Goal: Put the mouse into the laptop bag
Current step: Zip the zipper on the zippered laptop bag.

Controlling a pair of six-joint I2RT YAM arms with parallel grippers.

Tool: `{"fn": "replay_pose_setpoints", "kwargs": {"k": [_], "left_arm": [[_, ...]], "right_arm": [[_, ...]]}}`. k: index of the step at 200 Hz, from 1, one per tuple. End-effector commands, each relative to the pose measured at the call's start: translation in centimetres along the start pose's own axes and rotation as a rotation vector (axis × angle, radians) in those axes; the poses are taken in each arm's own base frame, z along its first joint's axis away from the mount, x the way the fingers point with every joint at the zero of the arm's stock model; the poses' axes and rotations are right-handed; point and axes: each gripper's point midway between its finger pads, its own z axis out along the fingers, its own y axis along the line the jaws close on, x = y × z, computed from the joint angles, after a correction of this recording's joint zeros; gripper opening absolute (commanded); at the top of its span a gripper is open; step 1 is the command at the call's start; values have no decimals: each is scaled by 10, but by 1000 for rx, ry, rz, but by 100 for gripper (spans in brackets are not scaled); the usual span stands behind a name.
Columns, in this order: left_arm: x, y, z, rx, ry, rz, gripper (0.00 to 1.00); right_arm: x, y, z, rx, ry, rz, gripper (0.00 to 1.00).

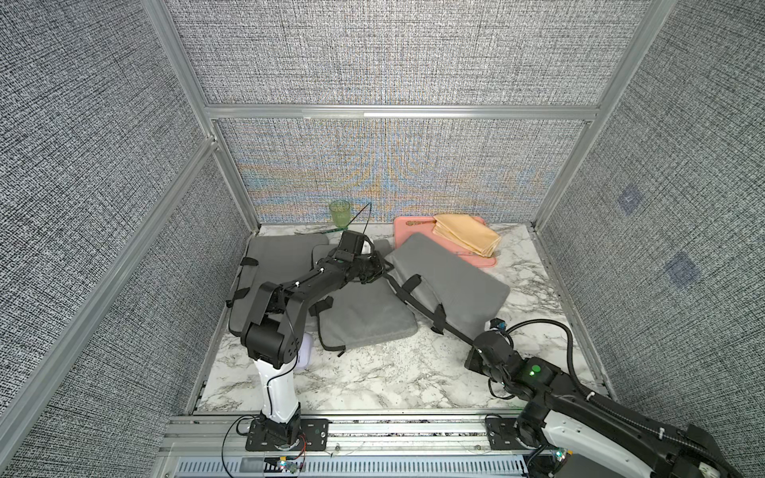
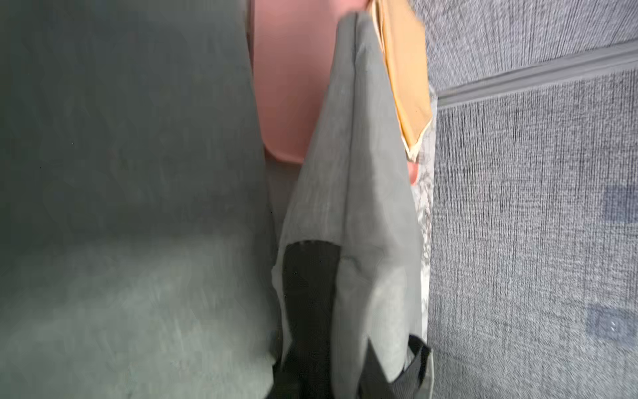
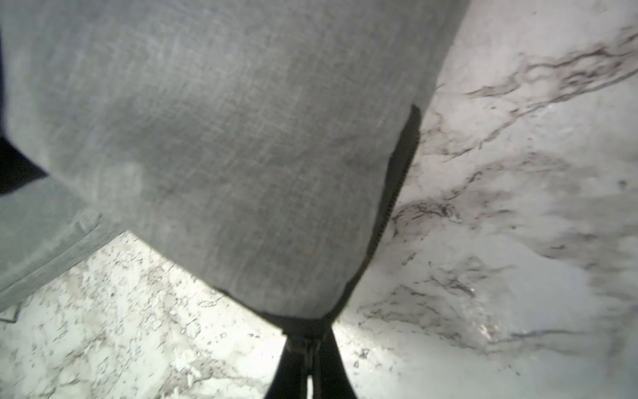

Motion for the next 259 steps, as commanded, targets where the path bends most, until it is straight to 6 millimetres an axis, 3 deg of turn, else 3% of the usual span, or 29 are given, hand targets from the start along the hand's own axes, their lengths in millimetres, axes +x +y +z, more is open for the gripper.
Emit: {"fn": "replay_pose_setpoints", "kwargs": {"k": [1, 7, 34, 68, 79, 93, 113, 130, 146, 163, 209, 232, 259], "left_arm": [[-15, -23, 5, 44, -51, 63, 91], [-10, -27, 6, 38, -44, 75, 100], [28, -21, -7, -53, -10, 81, 99], [113, -17, -29, -25, 75, 40, 99], [130, -13, -37, -54, 62, 48, 99], [130, -3, -49, -98, 12, 38, 99], [100, 19, -57, -199, -97, 27, 99], [104, 8, -52, -164, 33, -1, 99], [133, -16, -45, -69, 103, 16, 99], [166, -29, -47, -53, 85, 50, 99], [250, -32, -32, 57, 160, 7, 99], [259, -41, -15, 63, 164, 32, 100], [261, -57, 15, 90, 180, 63, 87]], "right_arm": [[13, 14, -3, -74, 59, -63, 0], [13, 21, -4, -102, 60, -67, 0], [17, 49, -5, -203, 63, -94, 0], [21, 74, -5, -280, 62, -120, 0], [22, 81, -4, -299, 63, -132, 0], [22, 86, -5, -308, 62, -145, 0], [24, 89, -5, -317, 68, -154, 0], [25, 88, -6, -319, 65, -151, 0], [24, 87, -7, -318, 57, -144, 0], [23, 89, -10, -333, 48, -145, 0], [21, 96, -16, -367, 34, -159, 0], [23, 99, -17, -381, 45, -163, 0], [25, 105, -20, -410, 52, -169, 0]]}}
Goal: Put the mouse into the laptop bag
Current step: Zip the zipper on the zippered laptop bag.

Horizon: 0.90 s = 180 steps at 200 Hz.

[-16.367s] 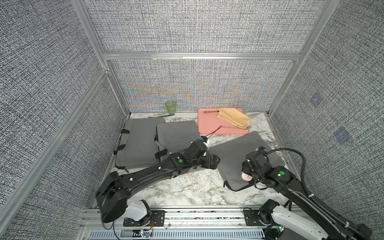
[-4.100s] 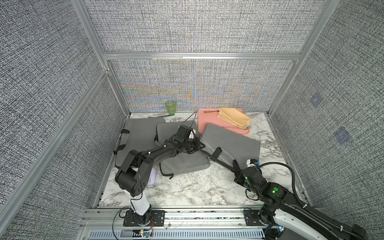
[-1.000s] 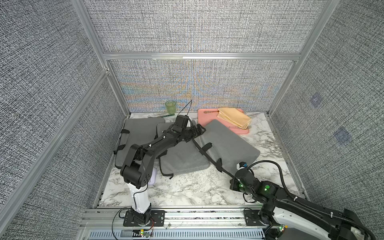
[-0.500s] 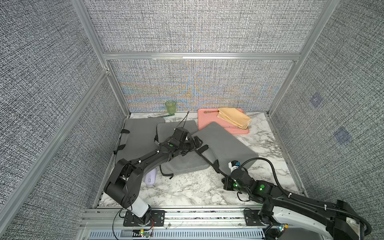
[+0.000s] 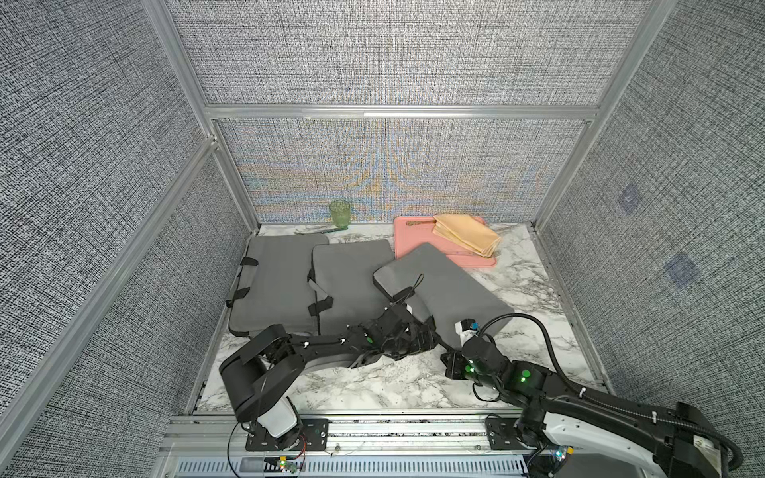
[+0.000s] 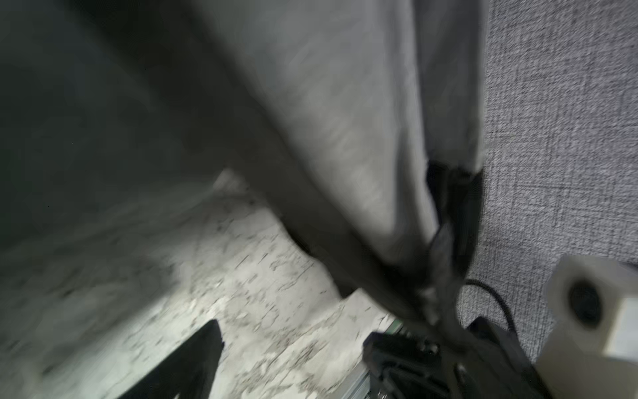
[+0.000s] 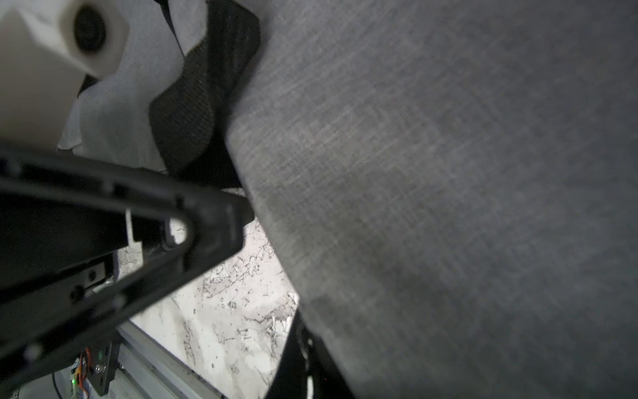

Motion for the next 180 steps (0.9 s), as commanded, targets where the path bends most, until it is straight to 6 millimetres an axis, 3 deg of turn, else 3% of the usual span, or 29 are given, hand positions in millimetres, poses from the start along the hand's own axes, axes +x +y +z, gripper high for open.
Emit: {"fn": "replay_pose_setpoints", "kwargs": {"k": [1, 19, 26, 36, 51, 87, 110, 180], "left_arm": [[-13, -28, 18, 84, -44, 31, 86], [-17, -31, 33, 84, -42, 36, 60], [-17, -29, 37, 74, -43, 35, 44], [-21, -28, 38, 61, -57, 40, 24], [-32, -24, 33, 13, -87, 56, 1], [-66, -24, 16, -38, -149, 100, 0], [-79, -29, 8, -25, -159, 122, 0], [-89, -40, -4, 34, -145, 141, 0]], "right_arm": [[-9, 22, -3, -90, -30, -9, 0], [-8, 24, -5, -99, -33, -12, 0], [-9, 25, -6, -103, -35, -14, 0], [-8, 24, -7, -97, -34, -15, 0], [-6, 18, -9, -76, -28, -10, 0], [7, -3, -9, -5, 7, 9, 0], [14, -28, -9, 92, 15, 39, 0], [21, -91, -19, 308, 49, 117, 0]]}}
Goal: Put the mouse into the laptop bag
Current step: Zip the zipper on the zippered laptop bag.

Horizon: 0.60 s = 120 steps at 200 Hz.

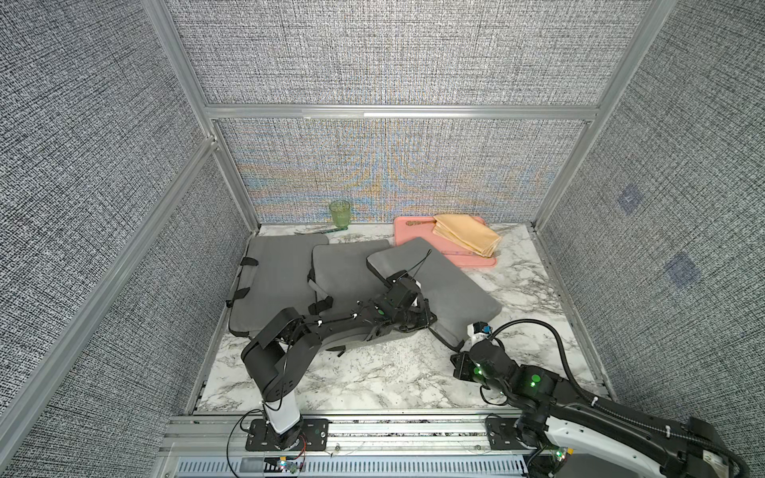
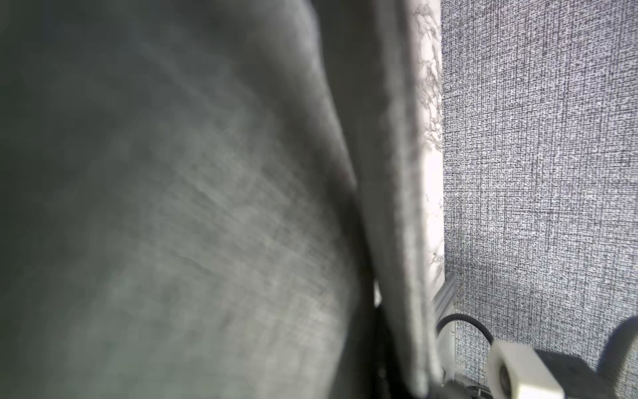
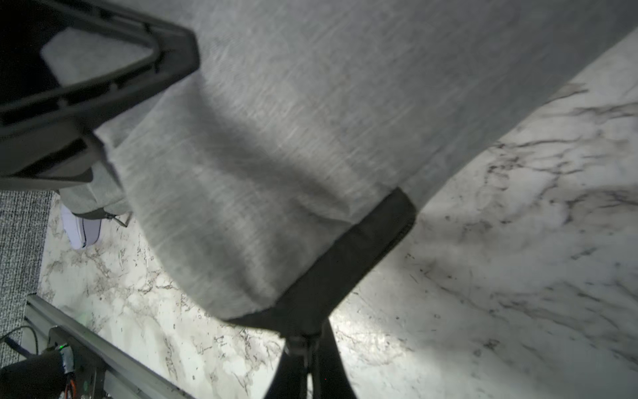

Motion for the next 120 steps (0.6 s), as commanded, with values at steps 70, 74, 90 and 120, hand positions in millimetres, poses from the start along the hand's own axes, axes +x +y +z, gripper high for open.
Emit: {"fn": "replay_pose_setpoints", "kwargs": {"k": [70, 74, 90, 120], "left_arm": [[-11, -29, -10, 159, -55, 64, 0], [-9, -31, -10, 169, -51, 63, 0], [-6, -33, -10, 189, -39, 69, 0], [0, -19, -11, 126, -40, 51, 64]], "right_arm": [[-8, -23, 7, 23, 77, -15, 0], [-10, -23, 6, 28, 70, -14, 0], [-15, -26, 5, 48, 47, -15, 0], [-14, -4, 3, -54, 74, -46, 0]]}}
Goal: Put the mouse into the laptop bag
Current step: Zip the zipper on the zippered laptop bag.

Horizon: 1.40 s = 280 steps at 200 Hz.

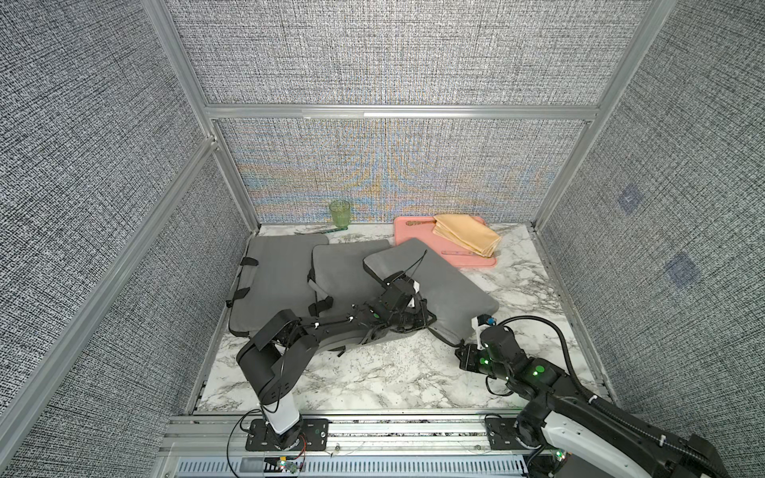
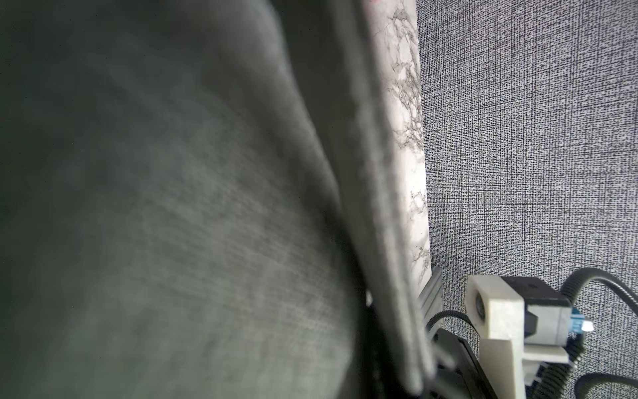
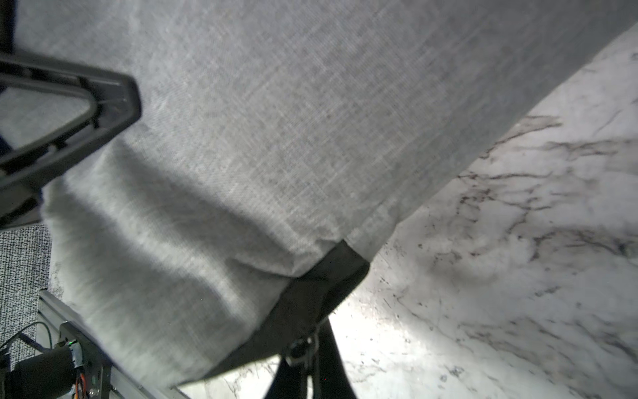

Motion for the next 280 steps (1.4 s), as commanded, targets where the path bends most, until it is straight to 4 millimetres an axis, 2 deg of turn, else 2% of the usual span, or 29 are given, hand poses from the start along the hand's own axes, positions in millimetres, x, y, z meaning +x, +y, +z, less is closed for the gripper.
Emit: {"fn": "replay_pose_setpoints", "kwargs": {"k": [1, 4, 8, 19, 56, 73, 96, 106, 129, 162, 180, 221, 258, 280], "left_arm": [[-6, -16, -6, 60, -41, 37, 66], [-4, -16, -6, 59, -43, 34, 76], [-2, -17, -7, 63, -47, 34, 85], [8, -20, -8, 71, -40, 29, 99], [60, -31, -6, 119, 2, 11, 100], [73, -39, -7, 143, 15, 11, 100], [87, -42, -4, 135, 27, 15, 91], [88, -43, -3, 133, 18, 26, 84], [83, -38, -4, 92, -11, 40, 39], [67, -21, -8, -30, -75, 67, 0], [65, -22, -11, -27, -85, 65, 0], [61, -15, -27, -44, -121, 53, 0], [63, -19, -37, -17, -121, 64, 0], [64, -18, -40, -6, -123, 59, 0]], "right_arm": [[4, 4, -1, -23, 26, -35, 0], [4, 7, -1, -35, 28, -37, 0], [5, 8, 0, -48, 29, -36, 0], [5, 14, 0, -77, 28, -39, 0], [4, 36, 0, -147, 22, -72, 0], [5, 42, 1, -149, 26, -87, 0], [6, 48, 1, -151, 26, -109, 0], [6, 49, 1, -149, 22, -114, 0], [7, 43, 1, -128, 13, -109, 0], [11, 38, -1, -131, 9, -105, 0], [10, 27, -2, -89, -9, -87, 0], [8, -12, -1, 95, 7, -26, 0], [7, -31, 0, 193, 26, 5, 0], [5, -33, -5, 214, 26, 0, 0]]}}
